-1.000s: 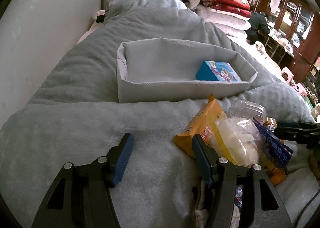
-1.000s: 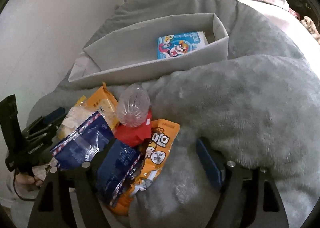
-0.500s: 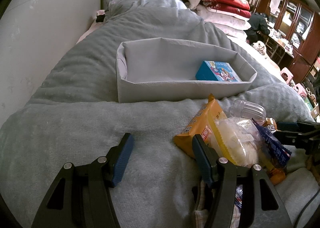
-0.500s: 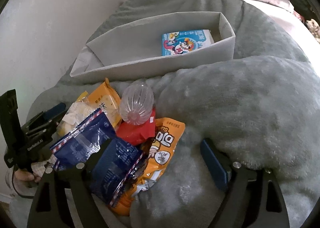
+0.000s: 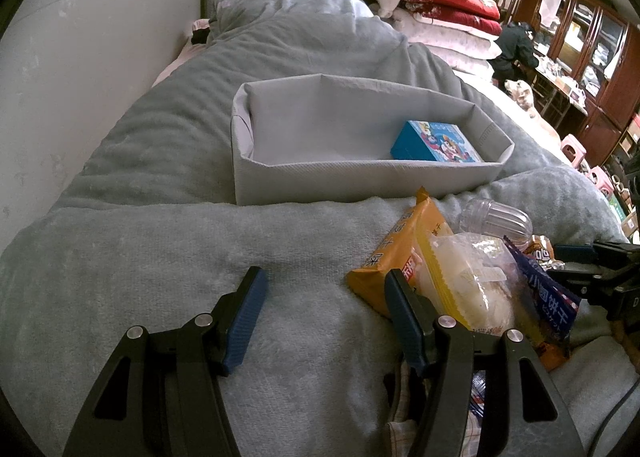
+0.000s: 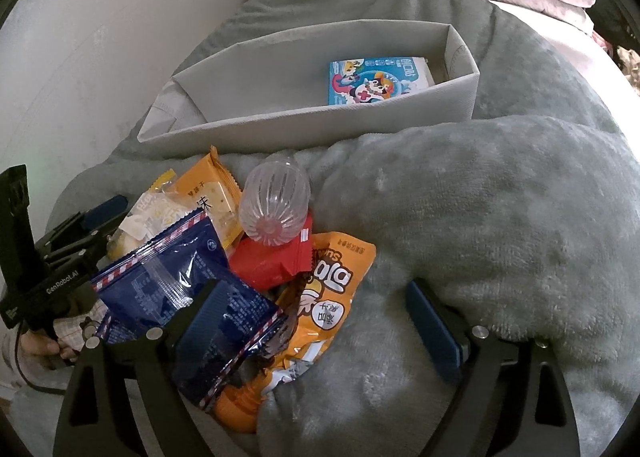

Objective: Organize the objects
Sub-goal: 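Move the right gripper back over the pile of snacks, then grasp the blue plastic packet with the right gripper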

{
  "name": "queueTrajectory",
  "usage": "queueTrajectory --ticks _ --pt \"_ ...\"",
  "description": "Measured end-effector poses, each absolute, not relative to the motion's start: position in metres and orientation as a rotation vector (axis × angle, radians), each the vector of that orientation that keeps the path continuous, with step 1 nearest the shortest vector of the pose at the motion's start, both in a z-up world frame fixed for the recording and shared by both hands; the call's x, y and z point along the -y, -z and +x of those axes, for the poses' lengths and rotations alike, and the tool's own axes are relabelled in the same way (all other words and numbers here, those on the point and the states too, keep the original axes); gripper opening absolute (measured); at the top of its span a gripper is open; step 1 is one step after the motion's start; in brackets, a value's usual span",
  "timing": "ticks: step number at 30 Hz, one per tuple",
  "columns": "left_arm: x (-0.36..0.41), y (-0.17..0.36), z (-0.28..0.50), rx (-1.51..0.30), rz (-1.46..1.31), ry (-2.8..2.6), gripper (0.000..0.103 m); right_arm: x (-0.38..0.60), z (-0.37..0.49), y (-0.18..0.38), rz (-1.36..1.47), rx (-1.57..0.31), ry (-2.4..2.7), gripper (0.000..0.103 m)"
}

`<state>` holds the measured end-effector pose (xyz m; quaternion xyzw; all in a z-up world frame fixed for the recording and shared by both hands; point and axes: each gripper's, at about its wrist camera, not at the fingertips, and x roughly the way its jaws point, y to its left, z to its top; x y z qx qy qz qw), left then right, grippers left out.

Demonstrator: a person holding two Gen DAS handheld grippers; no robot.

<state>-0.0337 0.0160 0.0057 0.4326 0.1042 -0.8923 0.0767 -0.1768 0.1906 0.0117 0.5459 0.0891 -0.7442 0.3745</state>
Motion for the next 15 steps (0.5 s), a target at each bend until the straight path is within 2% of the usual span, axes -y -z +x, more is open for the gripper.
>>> queueTrajectory --ticks 7,15 --pt "-0.016 -0.006 -0.034 -0.313 1.296 2.674 0.061 -0.192 -0.176 -0.013 1.380 -0.207 1.909 0.092" --pt "-0.016 -0.006 -0.034 -0.314 1.296 2.675 0.061 -0.204 -0.176 -0.026 1.286 -0.035 1.884 0.091"
